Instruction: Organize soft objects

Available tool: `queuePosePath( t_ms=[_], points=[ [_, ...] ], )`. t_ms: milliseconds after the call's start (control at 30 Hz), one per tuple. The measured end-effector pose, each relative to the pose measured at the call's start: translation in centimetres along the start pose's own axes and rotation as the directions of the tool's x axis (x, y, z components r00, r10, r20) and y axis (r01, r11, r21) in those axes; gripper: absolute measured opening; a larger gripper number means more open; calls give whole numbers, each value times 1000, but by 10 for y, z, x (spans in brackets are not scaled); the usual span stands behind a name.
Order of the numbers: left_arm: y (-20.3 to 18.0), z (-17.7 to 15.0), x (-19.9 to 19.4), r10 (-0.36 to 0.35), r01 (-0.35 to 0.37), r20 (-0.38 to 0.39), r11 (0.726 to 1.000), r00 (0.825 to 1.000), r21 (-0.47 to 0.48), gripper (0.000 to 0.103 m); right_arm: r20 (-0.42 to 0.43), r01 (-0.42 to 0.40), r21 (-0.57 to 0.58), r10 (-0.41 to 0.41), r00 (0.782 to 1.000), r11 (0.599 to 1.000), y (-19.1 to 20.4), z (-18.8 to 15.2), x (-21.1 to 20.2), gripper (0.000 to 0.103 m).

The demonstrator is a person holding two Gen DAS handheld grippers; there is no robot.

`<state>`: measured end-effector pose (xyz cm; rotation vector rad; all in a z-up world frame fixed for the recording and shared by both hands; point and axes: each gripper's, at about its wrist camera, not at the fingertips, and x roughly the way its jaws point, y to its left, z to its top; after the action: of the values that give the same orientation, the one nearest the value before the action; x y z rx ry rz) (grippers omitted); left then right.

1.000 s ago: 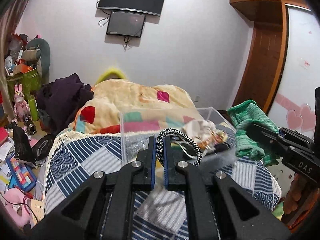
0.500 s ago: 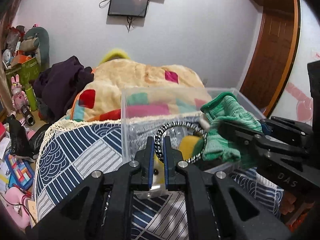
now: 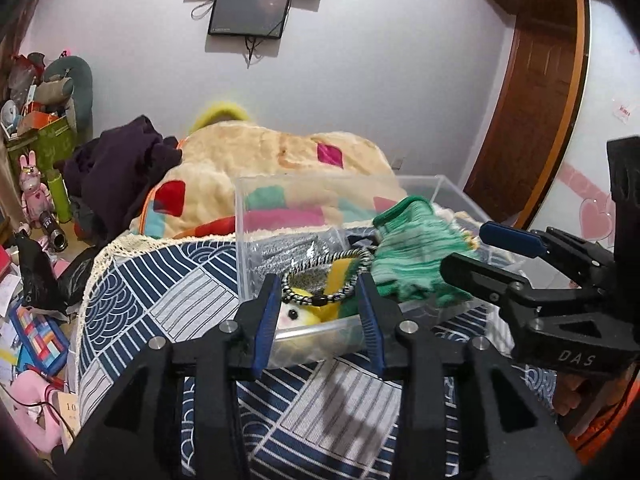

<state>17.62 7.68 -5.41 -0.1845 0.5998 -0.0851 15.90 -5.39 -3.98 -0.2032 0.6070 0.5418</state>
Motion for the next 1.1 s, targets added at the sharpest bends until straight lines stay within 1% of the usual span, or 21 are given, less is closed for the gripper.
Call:
queuePosePath(
  t_ms=[167, 300, 367, 433, 467, 500, 533, 633, 700, 800, 867, 933, 1067, 1100],
  points=[
    [-13, 6, -40, -16, 14, 81, 1000, 997, 22, 39, 97, -14, 12, 12, 995, 1000, -2, 5, -41, 67],
    [-25, 9, -75, -42, 36, 147, 998, 988, 43, 39, 179, -29, 17, 25, 984, 999, 0, 9, -76, 67],
    [-32, 9, -92, -54, 44, 177, 997, 983, 56, 44, 215, -40, 21, 35, 976, 999, 0, 9, -93, 69],
    [-39, 8, -106, -56, 43, 206, 997, 977, 71, 55, 258, -49, 25, 41, 965, 999, 1, 7, -110, 76],
    [-42, 7, -114, -55, 37, 223, 996, 973, 82, 58, 270, -48, 24, 40, 962, 999, 2, 6, -113, 81],
    [-47, 6, -123, -51, 28, 242, 995, 969, 97, 65, 288, -46, 21, 38, 957, 999, 4, 4, -120, 83],
    [-50, 4, -128, -48, 22, 253, 994, 966, 103, 76, 296, -47, 17, 40, 954, 999, 7, 2, -123, 83],
    [-57, -2, -147, -37, 5, 298, 994, 954, 106, 90, 311, -27, 8, 23, 950, 1000, 14, -3, -130, 85],
    [-58, -5, -154, -38, 7, 306, 995, 951, 101, 94, 319, -12, 7, 9, 948, 1000, 17, -6, -133, 94],
    [-58, -10, -159, -39, 10, 308, 996, 951, 94, 96, 337, -10, 20, 3, 941, 1000, 19, -14, -136, 101],
    [-60, -14, -160, -30, 0, 310, 995, 950, 97, 97, 344, -9, 23, 1, 939, 1000, 21, -19, -139, 102],
    [-61, -18, -162, -13, -19, 319, 995, 948, 99, 99, 349, 13, 28, -21, 937, 1000, 23, -22, -140, 103],
    [-60, -27, -165, -24, -7, 320, 995, 947, 96, 100, 348, 13, 43, -27, 937, 999, 21, -28, -142, 103],
    [-61, -29, -165, -19, -13, 322, 995, 946, 98, 100, 347, 13, 48, -29, 937, 999, 20, -28, -142, 103]
  ],
)
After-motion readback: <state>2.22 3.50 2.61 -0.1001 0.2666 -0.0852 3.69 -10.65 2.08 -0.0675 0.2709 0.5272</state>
